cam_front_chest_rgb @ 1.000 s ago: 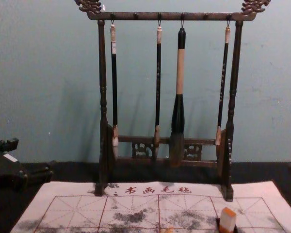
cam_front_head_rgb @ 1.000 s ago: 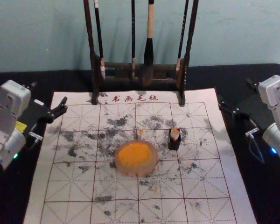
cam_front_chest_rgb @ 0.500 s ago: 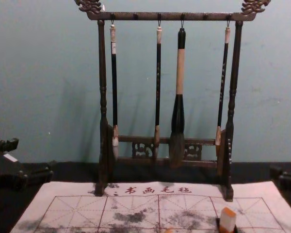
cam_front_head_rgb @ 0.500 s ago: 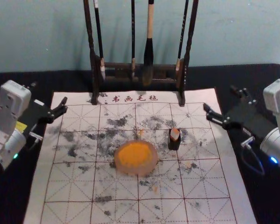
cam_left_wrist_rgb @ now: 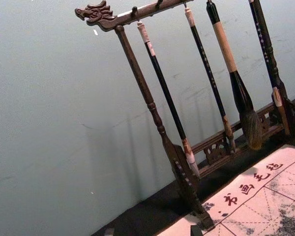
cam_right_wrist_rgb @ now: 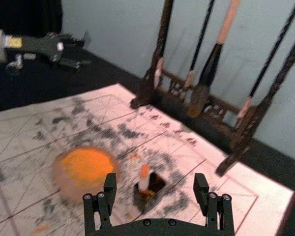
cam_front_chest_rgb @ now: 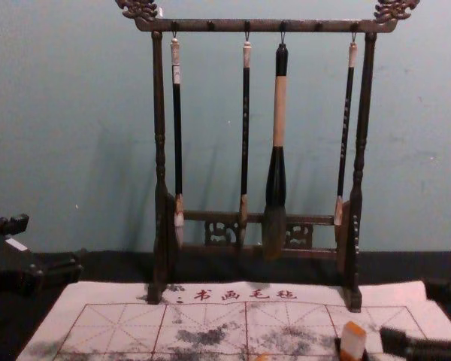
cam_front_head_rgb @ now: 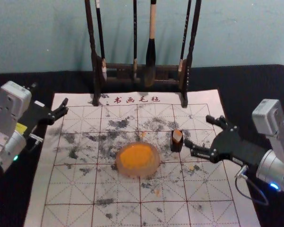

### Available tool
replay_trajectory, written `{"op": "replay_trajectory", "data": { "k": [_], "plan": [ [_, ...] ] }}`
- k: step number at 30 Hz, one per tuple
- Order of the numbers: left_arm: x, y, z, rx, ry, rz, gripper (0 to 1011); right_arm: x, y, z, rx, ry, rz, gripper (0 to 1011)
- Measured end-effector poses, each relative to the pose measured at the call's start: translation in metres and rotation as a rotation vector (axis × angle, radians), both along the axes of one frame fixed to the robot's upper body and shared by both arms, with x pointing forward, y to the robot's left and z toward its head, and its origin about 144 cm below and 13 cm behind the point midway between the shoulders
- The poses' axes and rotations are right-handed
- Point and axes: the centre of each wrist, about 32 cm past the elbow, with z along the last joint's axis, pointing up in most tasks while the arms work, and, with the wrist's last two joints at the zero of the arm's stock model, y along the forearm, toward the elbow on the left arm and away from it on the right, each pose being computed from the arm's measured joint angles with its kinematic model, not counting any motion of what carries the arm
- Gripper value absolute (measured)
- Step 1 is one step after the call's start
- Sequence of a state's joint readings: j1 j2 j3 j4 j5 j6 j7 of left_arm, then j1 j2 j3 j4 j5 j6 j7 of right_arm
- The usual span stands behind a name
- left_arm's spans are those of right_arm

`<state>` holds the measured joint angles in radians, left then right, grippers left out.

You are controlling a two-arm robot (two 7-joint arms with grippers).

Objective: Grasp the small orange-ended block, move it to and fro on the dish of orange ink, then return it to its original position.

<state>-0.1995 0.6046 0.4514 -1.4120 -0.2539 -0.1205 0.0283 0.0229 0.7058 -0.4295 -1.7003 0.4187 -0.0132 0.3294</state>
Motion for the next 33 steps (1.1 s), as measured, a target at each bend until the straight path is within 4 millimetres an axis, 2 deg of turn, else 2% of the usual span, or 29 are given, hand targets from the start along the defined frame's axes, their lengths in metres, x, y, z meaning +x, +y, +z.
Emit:
{"op": "replay_trajectory", "data": {
  "k": [7, 15, 20, 33],
  "plan": [
    [0.0, 0.0, 0.0, 0.0, 0.0, 0.0, 1001, -0.001, 0.003, -0.006, -0.035, 0.028, 0.027, 1000],
    [0.0, 0.0, 0.0, 0.0, 0.0, 0.0, 1001, 0.003, 0.011, -0.029, -0.042, -0.024, 0.016, 1000],
    [0.0, 0.0, 0.0, 0.0, 0.0, 0.0, 1001, 0.006, 0.015, -0.036, -0.029, -0.045, 0.012, 1000],
    [0.0, 0.0, 0.0, 0.0, 0.0, 0.0, 1001, 0.016, 0.027, -0.044, -0.012, -0.04, 0.009, 1000]
  ]
}}
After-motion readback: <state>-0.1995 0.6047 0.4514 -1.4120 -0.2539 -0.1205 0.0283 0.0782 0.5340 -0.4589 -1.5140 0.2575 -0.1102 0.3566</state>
